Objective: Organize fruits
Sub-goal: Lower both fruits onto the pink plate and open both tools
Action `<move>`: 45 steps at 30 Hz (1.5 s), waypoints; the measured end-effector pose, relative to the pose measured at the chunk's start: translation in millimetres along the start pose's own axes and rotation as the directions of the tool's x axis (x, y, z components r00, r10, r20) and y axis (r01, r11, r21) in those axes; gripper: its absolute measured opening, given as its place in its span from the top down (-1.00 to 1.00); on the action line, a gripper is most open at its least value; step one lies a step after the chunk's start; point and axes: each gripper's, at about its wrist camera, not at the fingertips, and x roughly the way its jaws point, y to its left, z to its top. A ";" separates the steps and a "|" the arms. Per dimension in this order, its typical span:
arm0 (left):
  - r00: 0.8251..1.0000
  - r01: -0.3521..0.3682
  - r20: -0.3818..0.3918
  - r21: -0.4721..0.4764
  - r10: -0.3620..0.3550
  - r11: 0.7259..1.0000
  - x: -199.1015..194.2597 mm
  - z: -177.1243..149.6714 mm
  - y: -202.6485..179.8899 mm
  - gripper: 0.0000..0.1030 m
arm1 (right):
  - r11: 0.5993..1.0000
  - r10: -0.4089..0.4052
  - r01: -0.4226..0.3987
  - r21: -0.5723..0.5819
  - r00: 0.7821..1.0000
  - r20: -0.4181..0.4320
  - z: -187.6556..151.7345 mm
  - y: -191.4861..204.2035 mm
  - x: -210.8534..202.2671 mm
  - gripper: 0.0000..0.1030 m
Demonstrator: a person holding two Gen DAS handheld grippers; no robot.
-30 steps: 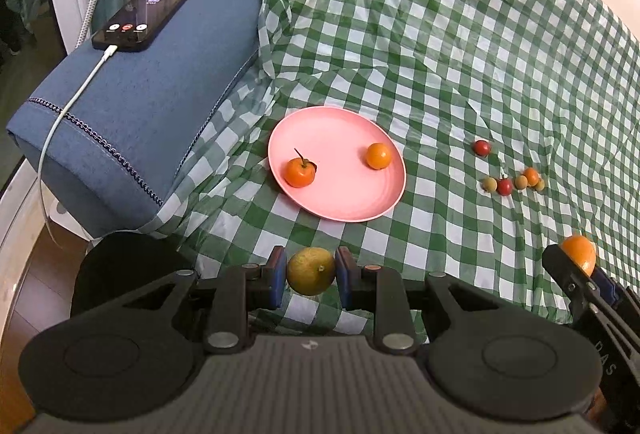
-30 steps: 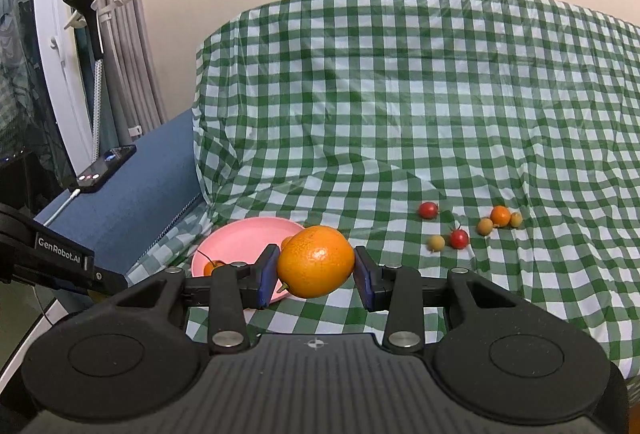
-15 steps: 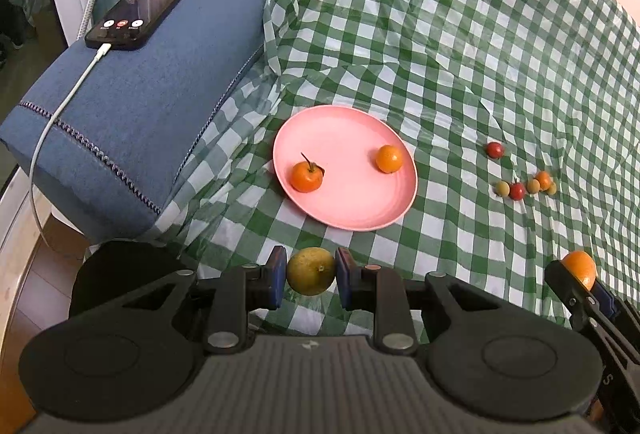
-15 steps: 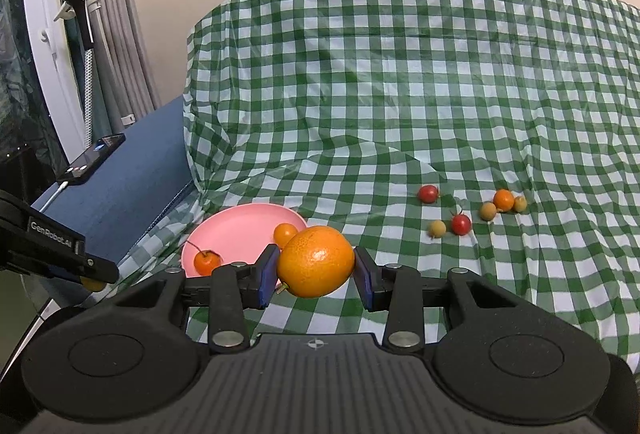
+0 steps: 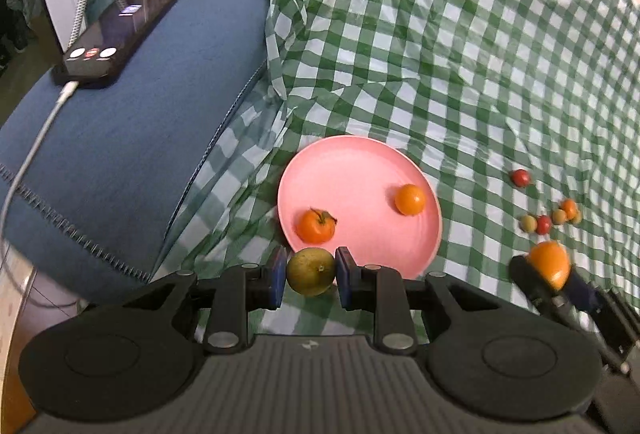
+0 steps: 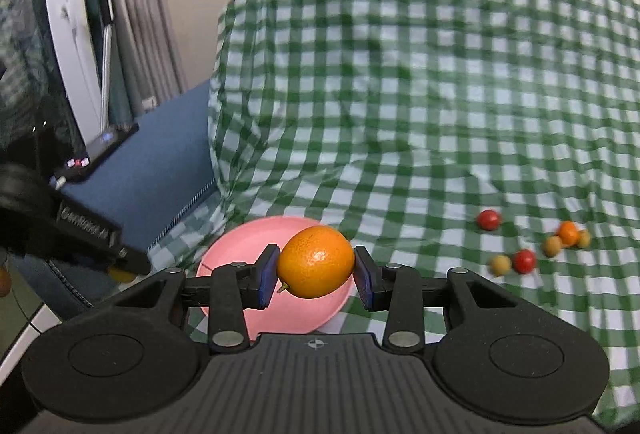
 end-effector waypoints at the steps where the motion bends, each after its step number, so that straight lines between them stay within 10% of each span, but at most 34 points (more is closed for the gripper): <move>1: 1.000 0.000 -0.007 0.006 0.000 1.000 8.7 4.1 -1.2 0.44 | 1.000 0.001 -0.001 -0.005 1.000 -0.013 -0.5 2.0 8.1 0.20; 27: 0.998 -0.051 -0.032 0.158 0.056 0.986 142.1 54.8 -24.6 0.40 | 0.992 -0.008 -0.019 -0.123 0.977 -0.214 -26.6 18.2 138.9 0.20; 31: 0.999 -0.039 -0.004 0.155 0.040 0.987 131.0 58.5 -24.1 -0.81 | 0.989 0.004 -0.033 -0.143 0.980 -0.200 -21.0 20.3 134.1 0.10; 33: 0.997 -0.033 0.066 0.102 0.026 0.994 108.1 59.3 -17.4 -0.83 | 0.991 -0.003 -0.022 -0.130 0.982 -0.189 -11.7 19.4 126.2 -0.56; 35: 0.992 -0.024 0.123 0.084 0.013 0.996 83.6 58.0 -11.4 -0.97 | 0.995 -0.018 0.001 -0.099 0.985 -0.174 -0.9 16.8 113.8 -0.80; 45: 0.976 -0.178 0.126 0.006 0.176 0.984 -4.3 -25.3 15.3 -0.99 | 0.998 -0.043 0.032 -0.050 0.967 -0.251 -21.4 19.1 28.4 -0.95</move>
